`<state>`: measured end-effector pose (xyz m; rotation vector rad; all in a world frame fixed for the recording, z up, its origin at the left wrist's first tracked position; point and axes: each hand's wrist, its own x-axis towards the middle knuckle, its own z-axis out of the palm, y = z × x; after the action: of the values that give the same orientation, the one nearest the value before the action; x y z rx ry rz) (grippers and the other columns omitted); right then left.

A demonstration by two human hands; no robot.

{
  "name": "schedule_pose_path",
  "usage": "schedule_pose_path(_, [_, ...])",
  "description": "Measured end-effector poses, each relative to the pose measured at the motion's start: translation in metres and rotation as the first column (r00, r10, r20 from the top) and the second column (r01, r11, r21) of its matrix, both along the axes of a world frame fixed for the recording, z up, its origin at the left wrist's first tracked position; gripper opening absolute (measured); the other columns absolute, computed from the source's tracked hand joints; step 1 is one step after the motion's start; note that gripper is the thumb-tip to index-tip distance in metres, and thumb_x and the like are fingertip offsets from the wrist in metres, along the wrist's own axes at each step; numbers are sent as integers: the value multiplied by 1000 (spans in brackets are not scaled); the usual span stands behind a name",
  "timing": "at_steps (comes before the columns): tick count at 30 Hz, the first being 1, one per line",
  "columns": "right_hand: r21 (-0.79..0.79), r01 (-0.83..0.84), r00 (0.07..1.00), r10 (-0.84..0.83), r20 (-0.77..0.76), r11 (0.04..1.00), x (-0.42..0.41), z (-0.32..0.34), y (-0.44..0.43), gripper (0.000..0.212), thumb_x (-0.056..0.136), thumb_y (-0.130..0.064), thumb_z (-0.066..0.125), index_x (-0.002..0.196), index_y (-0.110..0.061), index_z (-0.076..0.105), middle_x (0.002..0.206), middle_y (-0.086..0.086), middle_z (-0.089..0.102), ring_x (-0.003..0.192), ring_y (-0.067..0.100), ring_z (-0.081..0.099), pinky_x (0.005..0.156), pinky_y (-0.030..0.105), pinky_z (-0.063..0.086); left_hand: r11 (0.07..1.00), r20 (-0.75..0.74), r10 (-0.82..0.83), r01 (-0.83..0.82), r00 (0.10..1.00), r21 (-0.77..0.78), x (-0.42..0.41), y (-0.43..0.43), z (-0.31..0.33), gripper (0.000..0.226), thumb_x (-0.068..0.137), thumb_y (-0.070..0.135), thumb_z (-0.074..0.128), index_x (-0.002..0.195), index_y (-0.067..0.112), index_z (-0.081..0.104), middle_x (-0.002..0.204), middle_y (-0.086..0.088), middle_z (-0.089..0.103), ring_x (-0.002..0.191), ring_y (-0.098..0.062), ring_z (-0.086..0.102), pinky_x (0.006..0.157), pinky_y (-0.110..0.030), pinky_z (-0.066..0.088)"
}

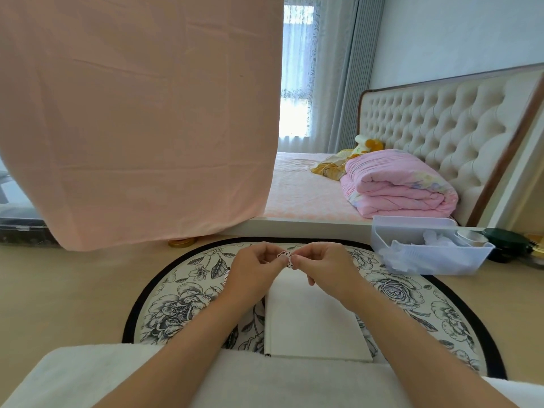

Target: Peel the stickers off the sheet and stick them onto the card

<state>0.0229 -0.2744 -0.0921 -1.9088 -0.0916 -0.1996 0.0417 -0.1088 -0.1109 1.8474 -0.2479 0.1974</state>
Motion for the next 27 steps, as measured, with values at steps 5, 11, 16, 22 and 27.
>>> schedule_pose_path(5, [-28,48,998,-47,36,998,-2,-2,3,9,86,-11,72,79,-13,78,74,4,74,47,3,52,50,20,45,1000,-38,-8,7,999,-28,-3,-2,0,6,84,23,75,78,22,72,80,-1,75,67,-5,61,70,-29,49])
schedule_pose_path(11, [-424,206,959,-95,268,882,-5,-6,2,8,81,-30,73,74,-33,76,70,-22,69,62,-7,57,53,10,35,999,-2,-8,8,1000,35,-8,-4,1,9,85,22,72,76,24,74,75,5,75,73,-10,68,70,-26,51])
schedule_pose_path(16, [-536,375,866,-80,493,756,-4,-13,2,10,77,-38,70,68,-32,70,68,-21,65,60,-5,54,54,13,31,997,12,2,-3,1000,75,-9,-6,-2,12,86,25,72,74,25,74,75,4,74,72,-14,67,69,-27,53])
schedule_pose_path(22, [-530,435,785,-18,619,728,0,-16,1,12,75,-31,72,65,-29,65,66,-18,64,52,-1,48,53,7,26,996,72,13,-19,997,87,-9,-8,-7,12,86,26,70,74,26,74,74,6,72,67,-4,61,64,-16,47])
schedule_pose_path(27, [-249,73,965,-6,260,966,-3,-4,2,20,86,-21,72,67,-24,75,62,-15,67,49,3,49,52,15,39,1000,56,-14,13,998,17,-8,-1,-4,16,88,21,68,73,25,73,74,2,74,66,-10,61,70,-38,54])
